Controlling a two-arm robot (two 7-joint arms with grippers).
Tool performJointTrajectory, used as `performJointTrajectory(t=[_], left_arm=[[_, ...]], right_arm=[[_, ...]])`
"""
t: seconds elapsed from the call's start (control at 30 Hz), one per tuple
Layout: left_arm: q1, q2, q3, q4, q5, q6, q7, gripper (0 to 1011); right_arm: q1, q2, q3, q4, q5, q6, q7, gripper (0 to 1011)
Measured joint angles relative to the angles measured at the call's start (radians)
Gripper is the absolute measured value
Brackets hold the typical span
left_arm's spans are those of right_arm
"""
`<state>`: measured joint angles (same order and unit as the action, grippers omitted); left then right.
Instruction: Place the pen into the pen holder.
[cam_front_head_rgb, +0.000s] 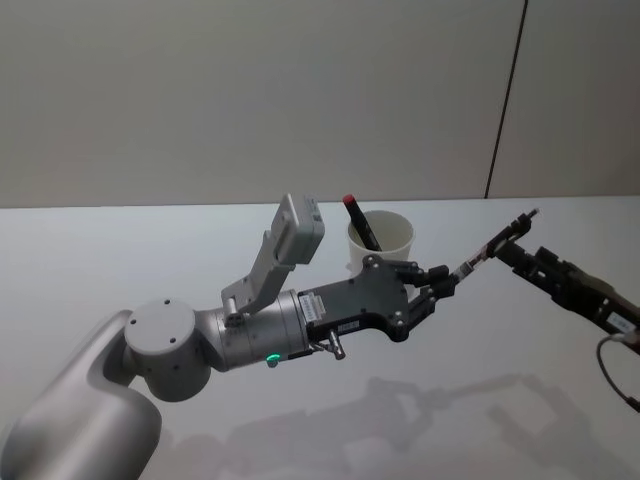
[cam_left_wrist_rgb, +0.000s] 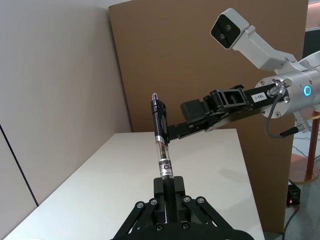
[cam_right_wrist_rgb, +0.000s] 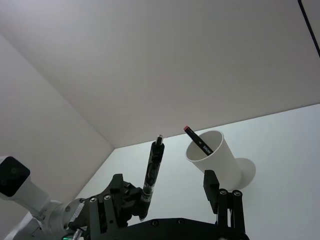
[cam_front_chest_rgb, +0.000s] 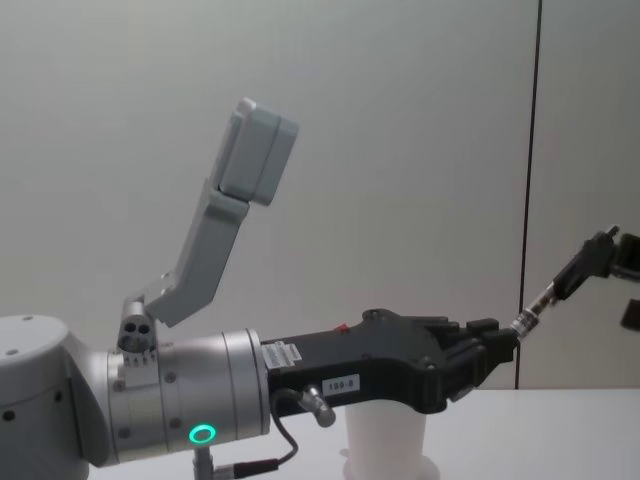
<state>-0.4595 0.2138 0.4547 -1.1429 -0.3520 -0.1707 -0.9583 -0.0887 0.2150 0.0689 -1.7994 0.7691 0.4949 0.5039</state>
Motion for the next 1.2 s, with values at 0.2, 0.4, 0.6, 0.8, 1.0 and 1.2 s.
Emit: performJointTrajectory(t=[0.2, 0.4, 0.6, 0.8, 1.0, 1.2], left_arm=[[0.0, 0.0, 0.0, 0.0, 0.0, 0.0, 0.0, 124], [0.0, 0.0, 0.0, 0.0, 0.0, 0.0, 0.0, 124], [0.0, 0.0, 0.0, 0.0, 0.0, 0.0, 0.0, 124], [0.0, 0.0, 0.0, 0.0, 0.0, 0.0, 0.0, 124], [0.0, 0.0, 0.0, 0.0, 0.0, 0.0, 0.0, 124], [0.0, 0.0, 0.0, 0.0, 0.0, 0.0, 0.0, 124]], right_arm=[[0.014, -0.017, -0.02, -0.002, 0.01, 0.005, -0.045, 1001], [0.028, -0.029, -0.037, -0.001, 0.02, 0.007, -0.083, 1001], [0.039, -0.037, -0.05, 0.005, 0.031, 0.007, -0.109, 1001], [0.047, -0.041, -0.061, 0.011, 0.039, 0.005, -0.129, 1001], [0.054, -0.043, -0.07, 0.019, 0.047, -0.001, -0.143, 907], [0.059, -0.044, -0.077, 0.025, 0.059, -0.009, -0.154, 743]])
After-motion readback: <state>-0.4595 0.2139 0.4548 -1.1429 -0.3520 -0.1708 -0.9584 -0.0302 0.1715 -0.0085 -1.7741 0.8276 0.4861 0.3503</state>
